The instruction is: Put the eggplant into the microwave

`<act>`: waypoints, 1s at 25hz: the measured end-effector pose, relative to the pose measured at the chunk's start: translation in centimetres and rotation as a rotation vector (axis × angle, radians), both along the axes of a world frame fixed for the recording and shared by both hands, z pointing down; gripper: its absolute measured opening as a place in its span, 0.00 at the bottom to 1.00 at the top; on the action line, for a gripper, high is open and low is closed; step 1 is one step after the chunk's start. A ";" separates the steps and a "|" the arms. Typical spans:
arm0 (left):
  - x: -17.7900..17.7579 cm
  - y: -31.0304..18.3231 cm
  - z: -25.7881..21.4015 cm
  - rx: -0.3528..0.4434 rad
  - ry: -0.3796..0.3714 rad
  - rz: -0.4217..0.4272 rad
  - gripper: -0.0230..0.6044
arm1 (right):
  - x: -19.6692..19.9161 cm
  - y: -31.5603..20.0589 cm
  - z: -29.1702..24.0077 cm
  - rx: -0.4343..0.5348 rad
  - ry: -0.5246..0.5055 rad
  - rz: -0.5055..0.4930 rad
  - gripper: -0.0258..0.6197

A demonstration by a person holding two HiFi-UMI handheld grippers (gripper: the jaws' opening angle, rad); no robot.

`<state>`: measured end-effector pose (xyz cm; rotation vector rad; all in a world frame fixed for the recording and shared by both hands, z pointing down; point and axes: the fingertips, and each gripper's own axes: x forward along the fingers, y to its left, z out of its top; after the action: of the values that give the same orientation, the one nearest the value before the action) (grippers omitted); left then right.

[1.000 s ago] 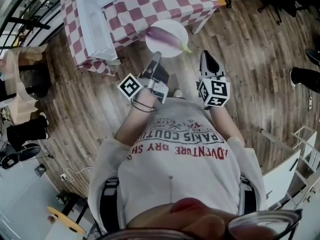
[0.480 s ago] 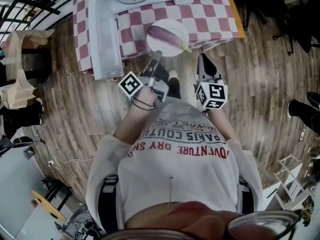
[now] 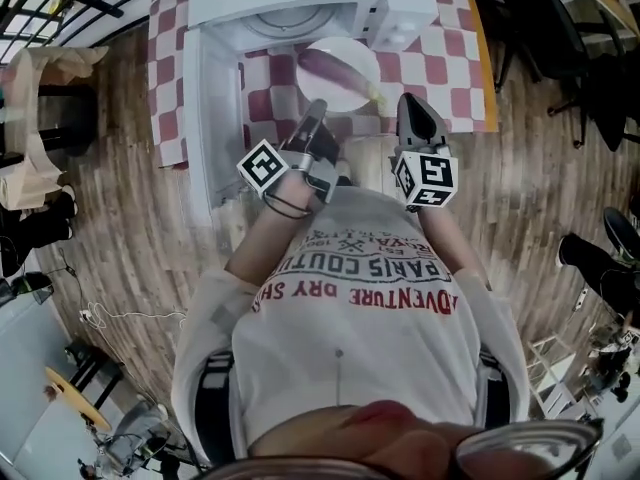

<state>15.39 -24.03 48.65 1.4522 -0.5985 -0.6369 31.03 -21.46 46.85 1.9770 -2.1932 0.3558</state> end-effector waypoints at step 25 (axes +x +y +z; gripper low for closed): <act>-4.2 -11.9 8.3 -0.105 -0.104 -0.492 0.08 | -4.6 -15.1 5.0 -0.076 0.020 -0.411 0.08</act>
<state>11.20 -35.98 56.95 1.2494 -1.0728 -0.8998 26.47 -36.58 51.89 1.4340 -2.4544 0.3490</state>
